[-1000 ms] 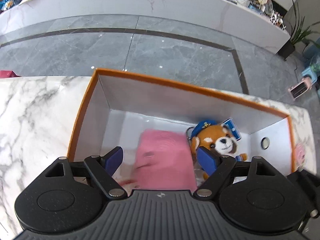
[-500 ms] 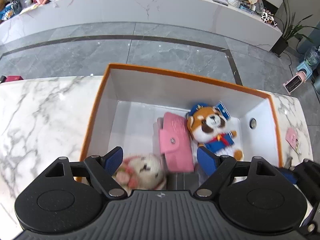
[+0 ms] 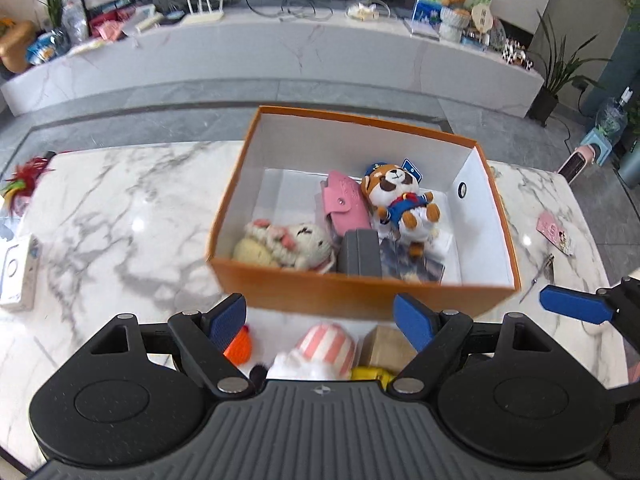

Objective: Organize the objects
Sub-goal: 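Withdraw both open tools from the box toward the remaining toys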

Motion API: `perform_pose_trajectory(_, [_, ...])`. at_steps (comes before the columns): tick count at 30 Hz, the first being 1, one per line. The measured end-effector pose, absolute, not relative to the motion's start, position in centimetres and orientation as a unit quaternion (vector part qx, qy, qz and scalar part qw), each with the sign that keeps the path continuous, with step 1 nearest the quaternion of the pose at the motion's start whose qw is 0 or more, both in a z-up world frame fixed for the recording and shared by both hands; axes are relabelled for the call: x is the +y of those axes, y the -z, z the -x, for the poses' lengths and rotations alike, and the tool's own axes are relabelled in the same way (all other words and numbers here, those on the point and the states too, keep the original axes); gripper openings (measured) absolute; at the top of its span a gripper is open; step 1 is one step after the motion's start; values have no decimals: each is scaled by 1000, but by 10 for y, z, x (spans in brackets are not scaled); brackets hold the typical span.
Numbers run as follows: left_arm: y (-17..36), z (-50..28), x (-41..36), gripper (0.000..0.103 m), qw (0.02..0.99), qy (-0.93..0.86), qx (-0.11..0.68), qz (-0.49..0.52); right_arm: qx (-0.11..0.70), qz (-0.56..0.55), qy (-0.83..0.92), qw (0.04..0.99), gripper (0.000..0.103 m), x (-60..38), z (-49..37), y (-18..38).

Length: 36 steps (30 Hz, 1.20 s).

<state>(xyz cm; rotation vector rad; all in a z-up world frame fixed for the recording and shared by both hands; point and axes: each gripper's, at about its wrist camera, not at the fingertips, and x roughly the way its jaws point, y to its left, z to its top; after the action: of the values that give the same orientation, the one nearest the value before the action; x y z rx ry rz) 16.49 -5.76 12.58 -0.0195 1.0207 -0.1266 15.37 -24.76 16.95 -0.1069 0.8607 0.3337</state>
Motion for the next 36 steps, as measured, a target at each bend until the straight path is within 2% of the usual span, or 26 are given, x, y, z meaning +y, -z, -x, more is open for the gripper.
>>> perform_pose_trajectory(14, [-73,-54,-42,96,910,37,411,-34,373,19,-129,918,85,-259,-60,-94])
perform_pose_trajectory(21, [-45,-57,-26,96,923,18,381,-40,371,5,-120,921,85,-261,-73,-59])
perform_pose_trajectory(28, [-30,-72,12,96,915,19,403,15,372,23,-114,921,89,-264,-85,-47])
perform_pose_trajectory(36, [-8,-82,8,96,907,47,419,2,389,-33,-136,911,89,-262,-102,-35])
